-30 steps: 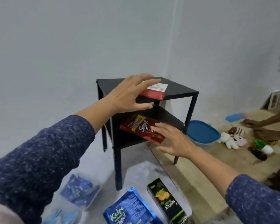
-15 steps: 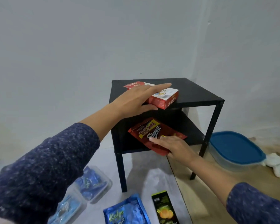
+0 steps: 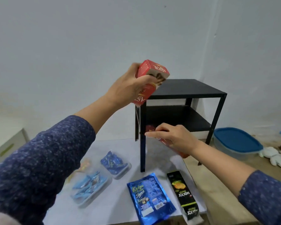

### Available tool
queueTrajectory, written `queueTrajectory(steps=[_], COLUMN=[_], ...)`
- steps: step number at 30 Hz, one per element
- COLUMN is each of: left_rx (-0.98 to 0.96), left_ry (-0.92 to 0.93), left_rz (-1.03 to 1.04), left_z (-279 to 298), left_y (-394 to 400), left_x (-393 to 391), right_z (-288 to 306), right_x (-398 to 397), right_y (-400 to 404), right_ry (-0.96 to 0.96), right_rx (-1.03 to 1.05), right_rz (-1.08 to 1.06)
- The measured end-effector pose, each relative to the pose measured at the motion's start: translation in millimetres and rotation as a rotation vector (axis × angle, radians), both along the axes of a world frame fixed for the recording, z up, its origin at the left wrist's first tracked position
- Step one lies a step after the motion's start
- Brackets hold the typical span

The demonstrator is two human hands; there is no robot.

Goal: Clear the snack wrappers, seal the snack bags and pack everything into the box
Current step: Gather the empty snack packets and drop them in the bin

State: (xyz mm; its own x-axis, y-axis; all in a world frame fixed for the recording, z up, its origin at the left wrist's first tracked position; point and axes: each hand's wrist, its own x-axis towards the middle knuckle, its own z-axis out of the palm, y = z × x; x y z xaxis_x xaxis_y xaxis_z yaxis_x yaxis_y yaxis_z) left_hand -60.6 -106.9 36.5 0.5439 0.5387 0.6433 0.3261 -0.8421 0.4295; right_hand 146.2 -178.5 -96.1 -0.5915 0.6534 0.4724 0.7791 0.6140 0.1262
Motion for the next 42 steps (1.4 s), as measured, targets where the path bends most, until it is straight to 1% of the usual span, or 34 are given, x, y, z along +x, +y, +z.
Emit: queueTrajectory(steps=[1, 3, 5, 6, 9, 12, 15, 19, 27, 31, 35, 37, 40, 42], left_rx=[0.003, 0.076, 0.228, 0.263, 0.212, 0.179, 0.113, 0.000, -0.217, -0.271, -0.420, -0.463, -0.524, -0.622], left_ry=[0.022, 0.105, 0.173, 0.206, 0.241, 0.317, 0.345, 0.313, 0.339, 0.376, 0.361, 0.350, 0.281, 0.227], left_rz=[0.060, 0.144, 0.225, 0.265, 0.369, 0.493, 0.643, 0.831, 1.194, 1.404, 1.610, 1.709, 1.870, 1.953], left_z=[-1.7, -7.1, -11.6, -16.5, -27.8, -34.9, -40.0, -52.1, -91.9, -108.0, -114.7, -119.3, -137.0, -154.7], left_y=[-7.4, -26.9, -44.0, -48.0, -66.9, -95.4, -123.0, -162.0, -259.3, -303.2, -348.0, -375.0, -425.7, -467.1], left_x=[-15.7, -55.0, -102.6, -127.1, -200.9, -278.1, -355.0, -444.9, -619.6, -703.2, -779.5, -811.9, -844.9, -855.9], right_z=[1.8, 3.7, 3.7, 4.0, 5.3, 3.9, 8.9, 12.6, -7.0, -13.3, -10.9, -10.3, -16.6, -30.4], right_x=[-17.1, -53.8, -93.0, -113.0, -174.6, -238.2, -306.3, -395.6, -607.6, -728.6, -848.0, -905.6, -984.7, -1028.6], right_y=[-8.2, -22.3, -33.1, -37.5, -46.3, -46.6, -43.5, -40.0, -33.3, -37.3, -57.5, -75.7, -113.1, -146.7], right_ry=[-0.005, 0.005, 0.049, 0.080, 0.174, 0.239, 0.259, 0.261, 0.163, 0.118, 0.073, 0.027, -0.033, -0.066], right_rx=[-0.020, -0.097, -0.146, -0.155, -0.198, -0.229, -0.257, -0.296, -0.392, -0.420, -0.446, -0.435, -0.444, -0.486], right_rz=[-0.001, -0.014, 0.002, 0.031, 0.135, 0.228, 0.336, 0.498, 0.843, 1.013, 1.148, 1.227, 1.338, 1.404])
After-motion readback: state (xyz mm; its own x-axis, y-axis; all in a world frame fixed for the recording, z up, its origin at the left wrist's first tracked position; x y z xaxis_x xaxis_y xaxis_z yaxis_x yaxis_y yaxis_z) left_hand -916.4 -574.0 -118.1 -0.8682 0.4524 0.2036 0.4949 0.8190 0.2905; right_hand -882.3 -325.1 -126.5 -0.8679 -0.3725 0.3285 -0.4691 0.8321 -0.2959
